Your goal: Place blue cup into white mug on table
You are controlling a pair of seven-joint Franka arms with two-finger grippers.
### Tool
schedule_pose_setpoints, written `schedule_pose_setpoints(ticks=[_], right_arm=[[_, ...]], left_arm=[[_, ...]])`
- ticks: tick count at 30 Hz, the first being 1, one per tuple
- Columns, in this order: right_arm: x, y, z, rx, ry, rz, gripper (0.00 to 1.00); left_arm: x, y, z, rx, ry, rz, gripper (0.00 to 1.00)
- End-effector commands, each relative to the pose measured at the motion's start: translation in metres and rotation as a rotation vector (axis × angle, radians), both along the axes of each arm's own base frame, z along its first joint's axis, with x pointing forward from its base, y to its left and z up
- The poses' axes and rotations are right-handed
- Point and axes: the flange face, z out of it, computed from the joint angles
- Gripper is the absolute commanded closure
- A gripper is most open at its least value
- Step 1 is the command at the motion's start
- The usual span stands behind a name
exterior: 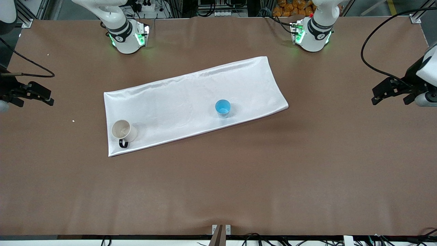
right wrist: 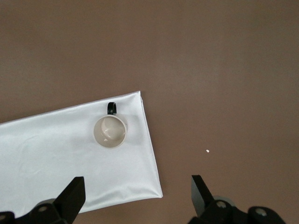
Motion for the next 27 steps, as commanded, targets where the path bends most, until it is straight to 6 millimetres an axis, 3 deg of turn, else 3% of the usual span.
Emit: schedule_pose_setpoints(ticks=[1,11,16,21,27], right_arm=[[0.0,-0.002,0.005,-0.01,-0.007,0.004,0.0],[0.001,0.001,0.002,-0.009,-0.002,0.007,0.0],[0.011,0.011,-0.007,-0.01,-0.017,0.024,0.0],[0.033,0.022,-0.038,-0.008,-0.018,0.043,0.0],[0.061,0.035,-0.087,0.002,-0.013,0.061,0.0]], left_arm=[[-0.003,-0.005,0.0,-0.019,0.013,0.007,0.0],[-0.005,-0.034,-0.003,-0.058,0.025,-0.023,0.0],[-0.009,-0.068,-0.007,-0.068,0.039,0.005,0.0],[-0.012,-0.105,-0.018,-0.083,0.068,0.055,0.0],[-0.015,-0.141,-0.031,-0.099,0.098,0.066,0.0]])
